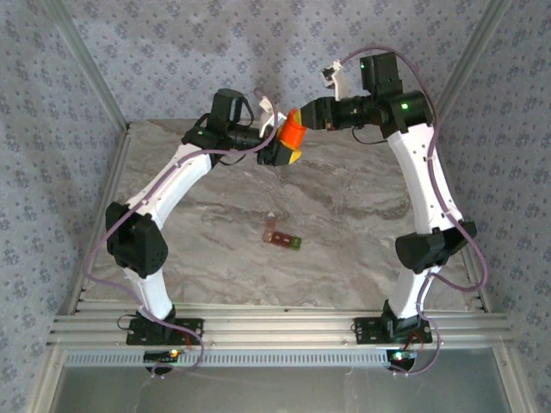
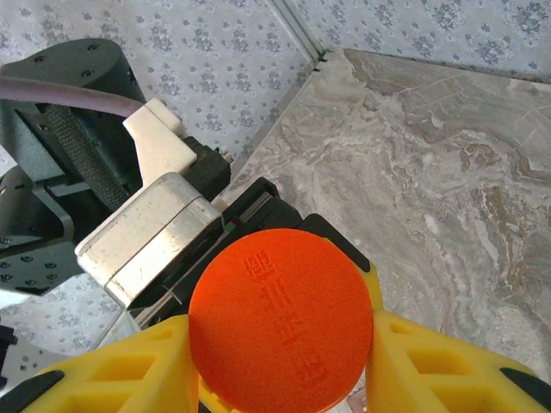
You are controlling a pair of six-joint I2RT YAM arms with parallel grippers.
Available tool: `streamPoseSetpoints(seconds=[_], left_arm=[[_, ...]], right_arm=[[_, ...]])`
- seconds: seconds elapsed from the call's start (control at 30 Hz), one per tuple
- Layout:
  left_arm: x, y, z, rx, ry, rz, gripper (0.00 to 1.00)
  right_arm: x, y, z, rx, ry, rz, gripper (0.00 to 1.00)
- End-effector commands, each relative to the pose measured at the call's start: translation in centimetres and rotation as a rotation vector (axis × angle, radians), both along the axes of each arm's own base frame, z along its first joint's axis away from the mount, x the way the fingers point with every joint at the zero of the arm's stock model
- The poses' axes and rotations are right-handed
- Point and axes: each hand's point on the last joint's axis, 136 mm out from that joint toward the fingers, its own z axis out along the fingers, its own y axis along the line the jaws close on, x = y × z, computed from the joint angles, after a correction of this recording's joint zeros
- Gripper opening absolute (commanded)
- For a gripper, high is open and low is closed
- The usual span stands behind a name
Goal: Sort the pills into containers
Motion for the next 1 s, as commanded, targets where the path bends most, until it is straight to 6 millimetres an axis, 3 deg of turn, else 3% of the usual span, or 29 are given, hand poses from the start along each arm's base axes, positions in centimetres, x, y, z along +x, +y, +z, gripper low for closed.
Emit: streamPoseSetpoints(seconds=[0.0, 0.2, 0.37, 0.47, 0.57, 0.73, 0.97], left_arm=[[-0.4, -0.4, 2.0, -0.042, -0.063, -0.037, 0.00], [0.1, -0.5, 2.0, -0.040, -0.069, -0.024, 0.00], [0.3, -0.6, 1.9, -0.039, -0.067, -0.021, 0.00], [0.4, -0.6, 1.9, -0.037, -0.067, -0.018, 0.00], [0.4, -0.5, 1.8, -0.036, -0.065, -0.018, 0.00], [0.4, -0.3, 1.9, -0.037, -0.064, -0.019, 0.00], [0.0, -0.3, 2.4, -0.045, -0.066, -0.036, 0.00]], right_arm=[[-0.6, 1.0, -1.9, -0.014, 0.097, -0.034, 0.47], [-0.6, 1.0, -4.3, -0.071, 0.202, -0.254, 0.47], [-1.7, 2.5, -3.9, -0.036, 0.222, -0.280, 0.49], [-1.4, 2.0, -3.2, -0.008, 0.209, -0.282, 0.51], [-0.7, 1.0, -1.9, 0.060, 0.190, -0.265, 0.61], [-1.4, -0.8, 2.5, 0.241, 0.078, -0.132, 0.80], [-1.4, -4.3, 3.8, 0.300, -0.002, -0.079, 0.82]])
